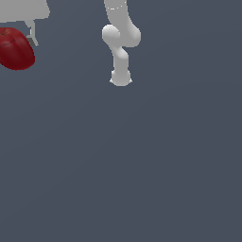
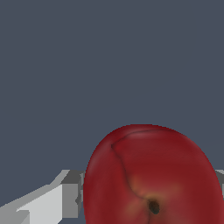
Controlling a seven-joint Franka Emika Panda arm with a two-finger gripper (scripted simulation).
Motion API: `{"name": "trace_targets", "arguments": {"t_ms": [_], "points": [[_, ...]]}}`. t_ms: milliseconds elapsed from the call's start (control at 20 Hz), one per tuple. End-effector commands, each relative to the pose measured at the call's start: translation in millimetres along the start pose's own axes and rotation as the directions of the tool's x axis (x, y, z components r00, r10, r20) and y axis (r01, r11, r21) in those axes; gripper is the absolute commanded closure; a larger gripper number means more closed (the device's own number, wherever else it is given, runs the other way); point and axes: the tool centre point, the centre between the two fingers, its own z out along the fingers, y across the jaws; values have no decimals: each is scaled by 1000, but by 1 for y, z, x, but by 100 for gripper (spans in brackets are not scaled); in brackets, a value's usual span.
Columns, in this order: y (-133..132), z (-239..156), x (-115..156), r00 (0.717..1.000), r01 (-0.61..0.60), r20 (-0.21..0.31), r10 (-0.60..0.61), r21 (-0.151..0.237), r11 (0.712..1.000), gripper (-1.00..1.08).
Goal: Pick up the object and move it to a goal position.
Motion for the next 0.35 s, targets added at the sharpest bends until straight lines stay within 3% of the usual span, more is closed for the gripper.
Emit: {"name": "trace_targets", "arguments": {"t_ms": [0, 300], "points": [[1, -4, 0, 1000, 0, -2, 0, -2, 1000, 108], [2, -6, 0, 1000, 0, -2, 0, -2, 1000, 108]]}}
